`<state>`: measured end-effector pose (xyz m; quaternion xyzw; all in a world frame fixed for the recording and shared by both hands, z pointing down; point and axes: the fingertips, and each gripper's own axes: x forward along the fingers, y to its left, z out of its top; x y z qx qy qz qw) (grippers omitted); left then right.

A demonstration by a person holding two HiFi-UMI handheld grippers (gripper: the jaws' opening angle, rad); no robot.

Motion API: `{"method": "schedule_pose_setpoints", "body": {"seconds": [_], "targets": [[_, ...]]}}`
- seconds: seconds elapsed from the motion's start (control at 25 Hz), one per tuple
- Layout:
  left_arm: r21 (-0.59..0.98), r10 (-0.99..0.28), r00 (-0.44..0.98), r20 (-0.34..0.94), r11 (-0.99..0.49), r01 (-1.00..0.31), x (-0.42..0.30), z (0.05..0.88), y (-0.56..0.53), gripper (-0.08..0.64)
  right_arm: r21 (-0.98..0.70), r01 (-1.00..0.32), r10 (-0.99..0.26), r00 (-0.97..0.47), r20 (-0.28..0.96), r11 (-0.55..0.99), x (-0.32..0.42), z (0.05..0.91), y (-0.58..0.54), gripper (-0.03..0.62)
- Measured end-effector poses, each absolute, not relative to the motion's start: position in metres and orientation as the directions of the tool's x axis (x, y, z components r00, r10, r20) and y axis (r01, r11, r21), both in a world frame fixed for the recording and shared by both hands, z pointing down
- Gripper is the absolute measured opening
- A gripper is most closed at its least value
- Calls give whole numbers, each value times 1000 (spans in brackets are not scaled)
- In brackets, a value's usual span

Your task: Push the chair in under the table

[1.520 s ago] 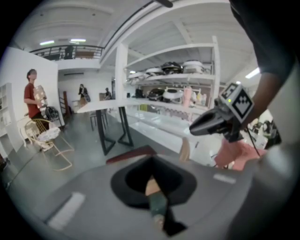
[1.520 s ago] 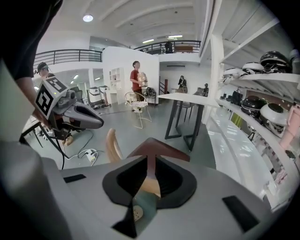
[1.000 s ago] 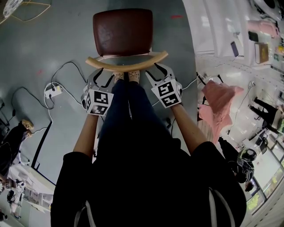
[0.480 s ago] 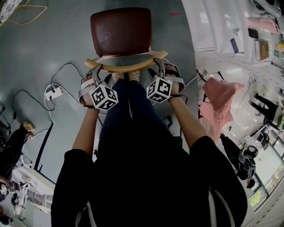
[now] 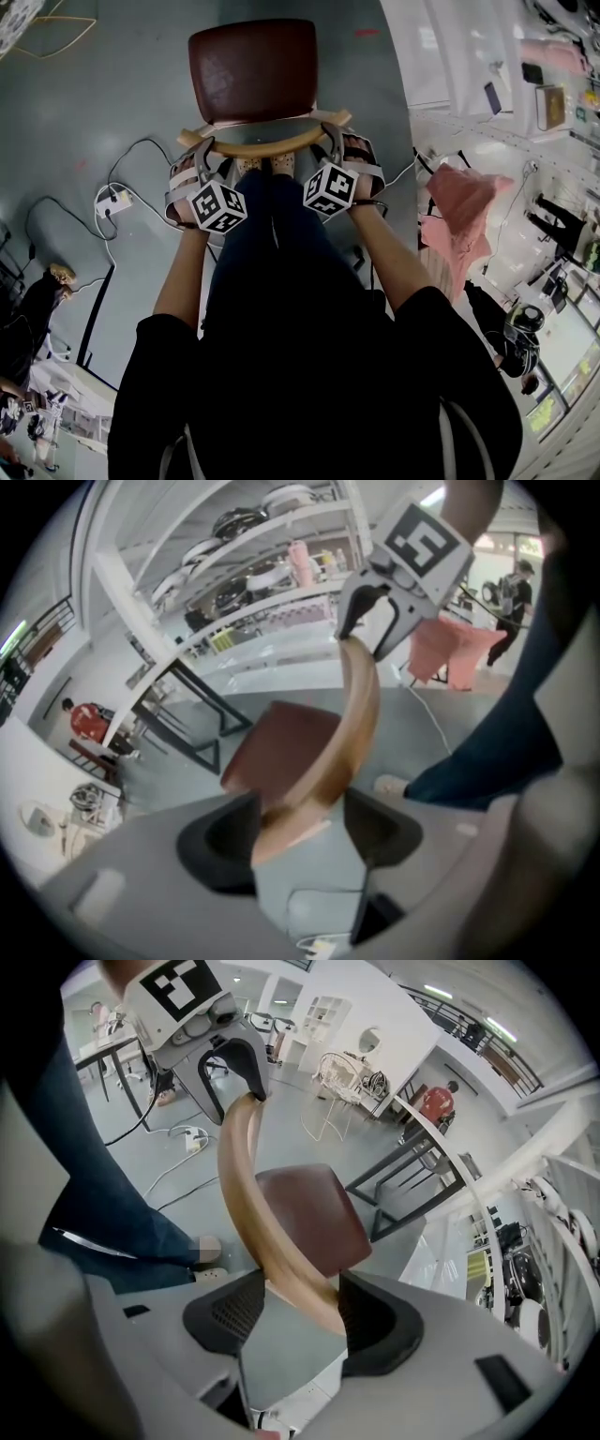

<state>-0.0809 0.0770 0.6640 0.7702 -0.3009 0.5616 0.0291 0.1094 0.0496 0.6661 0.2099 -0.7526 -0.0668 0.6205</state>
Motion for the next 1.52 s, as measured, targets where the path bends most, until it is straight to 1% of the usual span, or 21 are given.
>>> {"method": "schedule_pose_setpoints", "body": {"seconds": [0.68,1.52], "targets": [[-294,-442,218,870,-821,-490,-102,666,-14,285,384,-269,-422,-99,901,883,88,668,-38,222],[-266,-421,201,885,-809,-525,-119,669,-135,288,409,-242,-445,-117,888,880,70,669,-163,224]]}}
